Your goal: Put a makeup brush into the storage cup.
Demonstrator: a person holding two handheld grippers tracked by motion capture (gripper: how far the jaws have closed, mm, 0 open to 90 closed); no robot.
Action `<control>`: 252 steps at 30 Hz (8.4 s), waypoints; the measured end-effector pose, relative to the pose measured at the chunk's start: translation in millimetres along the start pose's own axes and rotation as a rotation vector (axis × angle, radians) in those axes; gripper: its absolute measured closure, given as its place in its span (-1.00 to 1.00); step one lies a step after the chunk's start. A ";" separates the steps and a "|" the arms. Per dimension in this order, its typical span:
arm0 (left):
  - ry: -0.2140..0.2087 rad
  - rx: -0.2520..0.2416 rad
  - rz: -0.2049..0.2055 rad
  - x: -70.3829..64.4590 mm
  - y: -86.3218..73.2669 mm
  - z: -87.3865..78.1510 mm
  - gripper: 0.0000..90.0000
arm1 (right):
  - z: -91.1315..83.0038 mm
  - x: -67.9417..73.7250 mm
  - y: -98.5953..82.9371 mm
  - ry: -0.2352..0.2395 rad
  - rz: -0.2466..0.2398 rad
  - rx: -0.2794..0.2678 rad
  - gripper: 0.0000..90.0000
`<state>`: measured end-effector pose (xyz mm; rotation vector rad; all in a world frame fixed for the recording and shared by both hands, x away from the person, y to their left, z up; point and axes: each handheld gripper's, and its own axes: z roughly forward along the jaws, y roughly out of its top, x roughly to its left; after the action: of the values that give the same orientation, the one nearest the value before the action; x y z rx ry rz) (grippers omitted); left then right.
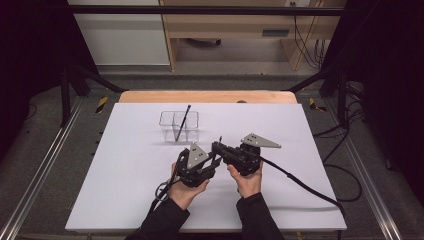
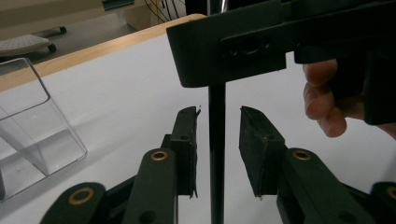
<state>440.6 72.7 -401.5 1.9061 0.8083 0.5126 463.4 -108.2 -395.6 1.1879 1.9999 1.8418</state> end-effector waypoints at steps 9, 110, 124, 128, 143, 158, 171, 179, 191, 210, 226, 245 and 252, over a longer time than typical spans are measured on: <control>0.004 -0.008 -0.013 -0.2 3.4 1.2 0.77 | -0.6 0.8 -0.6 0.009 -0.009 0.003 0.87; 0.115 -0.045 -0.007 116.7 50.9 -47.0 0.84 | -96.4 -63.1 -18.5 -0.413 -0.180 0.165 -0.91; 0.129 -0.047 -0.034 133.6 61.2 -29.0 0.84 | -98.7 -64.5 -17.8 -0.416 -0.178 0.159 -0.92; 0.144 -0.051 -0.042 137.1 63.8 -27.1 0.84 | -98.7 -64.3 -17.9 -0.416 -0.177 0.158 -0.92; 0.158 -0.070 -0.073 151.1 78.1 -13.1 0.84 | -100.0 -64.8 -17.3 -0.417 -0.178 0.157 -0.93; 0.174 -0.072 -0.083 161.5 89.3 6.5 0.84 | -100.1 -64.9 -16.8 -0.416 -0.178 0.151 -0.93; 0.182 -0.050 -0.098 173.8 83.5 25.0 0.84 | -99.3 -65.6 -16.9 -0.415 -0.181 0.154 -0.94; 0.191 -0.035 -0.101 176.2 78.7 34.3 0.84 | -99.4 -65.6 -16.8 -0.414 -0.181 0.152 -0.93; 0.194 -0.019 -0.115 180.7 66.2 41.3 0.84 | -98.9 -65.3 -17.2 -0.413 -0.183 0.152 -0.94; 0.193 -0.001 -0.131 182.1 45.3 47.8 0.84 | -97.4 -65.0 -18.4 -0.412 -0.186 0.155 -0.93; 0.188 0.009 -0.132 179.0 28.3 52.5 0.84 | -95.8 -64.4 -19.4 -0.410 -0.187 0.157 -0.93; 0.191 0.024 -0.137 177.3 9.0 56.7 0.84 | -93.9 -62.9 -20.0 -0.408 -0.190 0.159 -0.93; 0.188 0.034 -0.134 177.3 7.1 55.0 0.83 | -93.1 -62.4 -20.0 -0.406 -0.191 0.160 -0.93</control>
<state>601.2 164.6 -418.0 1.8381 1.0650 0.6042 439.6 -217.5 -416.6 1.2421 1.9680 1.2532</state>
